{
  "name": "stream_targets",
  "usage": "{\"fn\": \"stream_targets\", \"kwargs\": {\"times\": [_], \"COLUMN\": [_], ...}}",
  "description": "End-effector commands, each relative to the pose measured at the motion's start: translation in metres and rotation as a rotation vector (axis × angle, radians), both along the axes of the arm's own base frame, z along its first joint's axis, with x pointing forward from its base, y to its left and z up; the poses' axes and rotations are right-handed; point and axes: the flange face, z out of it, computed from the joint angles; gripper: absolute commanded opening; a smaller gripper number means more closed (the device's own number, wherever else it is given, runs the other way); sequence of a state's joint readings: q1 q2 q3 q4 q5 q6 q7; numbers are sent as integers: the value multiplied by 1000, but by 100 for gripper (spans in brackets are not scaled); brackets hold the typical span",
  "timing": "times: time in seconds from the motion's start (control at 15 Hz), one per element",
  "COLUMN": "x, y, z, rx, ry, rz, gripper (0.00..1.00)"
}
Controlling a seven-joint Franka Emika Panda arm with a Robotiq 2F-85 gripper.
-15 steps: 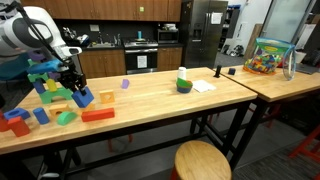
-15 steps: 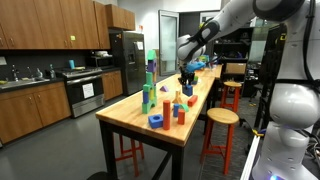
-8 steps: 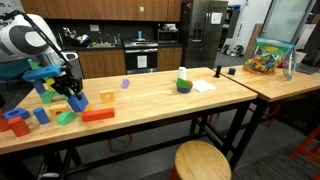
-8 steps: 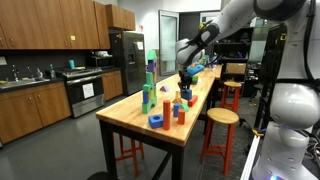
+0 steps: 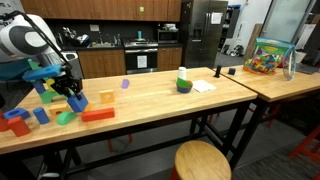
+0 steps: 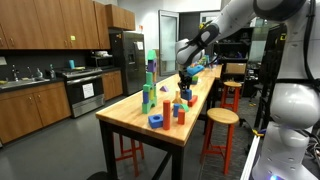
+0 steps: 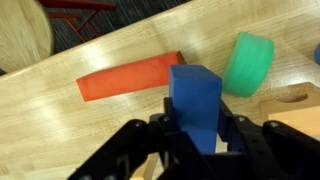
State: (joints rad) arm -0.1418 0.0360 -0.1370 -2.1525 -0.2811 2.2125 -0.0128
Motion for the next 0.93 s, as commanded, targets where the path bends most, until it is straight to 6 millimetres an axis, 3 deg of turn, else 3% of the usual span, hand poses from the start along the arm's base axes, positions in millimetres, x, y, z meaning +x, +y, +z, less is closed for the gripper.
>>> {"fn": "stream_targets", "kwargs": {"times": [0.0, 0.4, 0.87], "x": [2, 3, 5], "y": [11, 30, 33], "z": [5, 9, 10], "rx": [2, 105, 316], "ry": [-2, 28, -24], "rz": [-8, -143, -481], "gripper": [16, 16, 16]}}
